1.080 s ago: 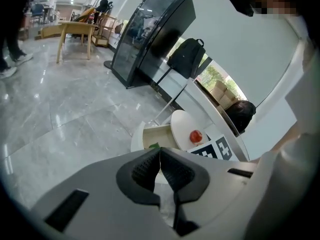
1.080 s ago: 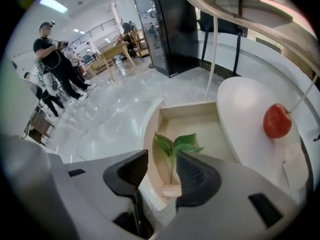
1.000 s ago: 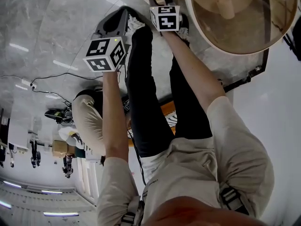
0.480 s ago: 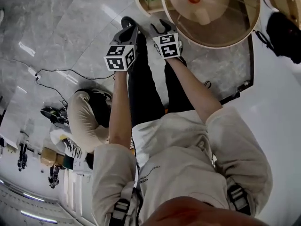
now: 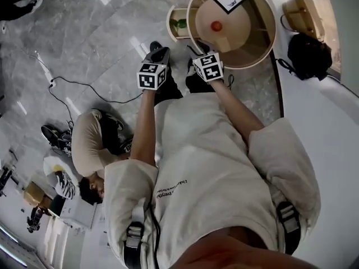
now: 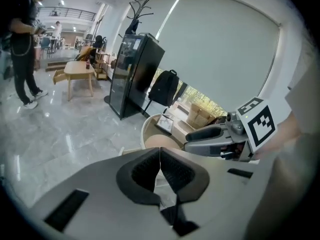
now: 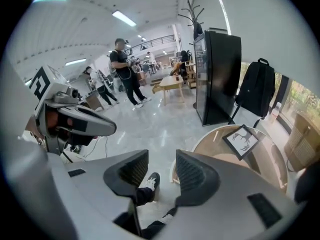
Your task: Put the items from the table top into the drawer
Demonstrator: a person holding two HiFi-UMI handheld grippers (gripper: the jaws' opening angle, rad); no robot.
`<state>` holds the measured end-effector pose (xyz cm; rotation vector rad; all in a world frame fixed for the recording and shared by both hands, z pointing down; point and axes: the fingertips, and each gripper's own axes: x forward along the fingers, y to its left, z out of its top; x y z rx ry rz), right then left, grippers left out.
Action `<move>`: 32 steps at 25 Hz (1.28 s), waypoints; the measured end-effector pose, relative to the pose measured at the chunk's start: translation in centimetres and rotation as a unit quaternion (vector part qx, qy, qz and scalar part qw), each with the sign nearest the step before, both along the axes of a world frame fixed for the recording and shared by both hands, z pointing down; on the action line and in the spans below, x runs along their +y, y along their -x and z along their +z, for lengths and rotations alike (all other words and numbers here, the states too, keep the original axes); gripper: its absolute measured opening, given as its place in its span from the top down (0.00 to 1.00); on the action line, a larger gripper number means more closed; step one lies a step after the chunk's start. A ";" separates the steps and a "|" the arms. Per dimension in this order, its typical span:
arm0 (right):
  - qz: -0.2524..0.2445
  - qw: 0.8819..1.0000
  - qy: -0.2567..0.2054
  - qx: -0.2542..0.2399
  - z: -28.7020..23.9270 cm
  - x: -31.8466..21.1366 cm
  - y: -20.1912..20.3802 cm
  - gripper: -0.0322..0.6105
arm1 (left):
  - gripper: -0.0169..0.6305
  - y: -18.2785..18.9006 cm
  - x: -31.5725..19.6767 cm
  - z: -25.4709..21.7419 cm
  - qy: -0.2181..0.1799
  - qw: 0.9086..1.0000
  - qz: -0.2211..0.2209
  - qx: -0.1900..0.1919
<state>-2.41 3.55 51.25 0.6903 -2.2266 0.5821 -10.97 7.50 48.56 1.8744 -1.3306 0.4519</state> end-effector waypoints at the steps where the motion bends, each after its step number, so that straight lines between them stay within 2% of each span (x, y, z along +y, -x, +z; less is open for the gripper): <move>1: -0.003 1.000 0.003 0.002 -1.1 0.7 -0.7 0.66 | 0.94 -0.3 0.8 -1.3 -0.004 1.000 -0.004 -0.002; 3: -0.014 1.000 0.020 0.006 -2.5 2.4 -1.7 0.66 | 0.94 -0.4 2.2 -3.7 -0.012 1.000 -0.025 0.000; 5: -0.049 0.998 0.030 0.009 -3.6 4.3 -1.9 0.66 | 0.94 -0.2 3.5 -5.7 -0.020 0.998 -0.051 0.003; 8: -0.098 0.995 0.006 0.004 -5.7 5.4 -2.3 0.68 | 0.94 -0.7 5.7 -8.0 -0.038 0.995 -0.095 0.015; 12: -0.107 0.994 -0.015 -0.017 -7.2 5.7 -3.9 0.71 | 0.94 -2.5 7.9 -8.5 -0.049 0.990 -0.132 0.031; 14: -0.103 0.994 -0.013 -0.025 -7.4 5.6 -4.7 0.71 | 0.94 -3.3 7.8 -8.3 -0.046 0.991 -0.123 0.020; 18: -0.093 0.995 0.002 -0.040 -7.6 6.3 -6.1 0.72 | 0.94 -6.4 9.0 -7.3 -0.031 0.996 -0.079 0.003; 21: -0.087 0.995 0.009 -0.038 -7.3 7.2 -7.8 0.76 | 0.94 -8.8 9.5 -6.7 -0.019 0.999 -0.040 -0.004; 25: -0.079 0.995 0.027 -0.047 -6.5 8.6 -9.8 0.83 | 0.94 -11.3 10.0 -6.9 -0.027 0.999 0.004 -0.025; 28: -0.042 0.995 0.050 -0.074 -6.4 8.5 -10.4 0.88 | 0.94 -11.8 10.6 -7.0 -0.031 0.999 0.013 -0.033; 32: -0.010 0.994 0.060 -0.089 -6.6 8.5 -11.2 0.90 | 0.94 -11.3 11.7 -7.2 -0.038 0.999 -0.007 -0.030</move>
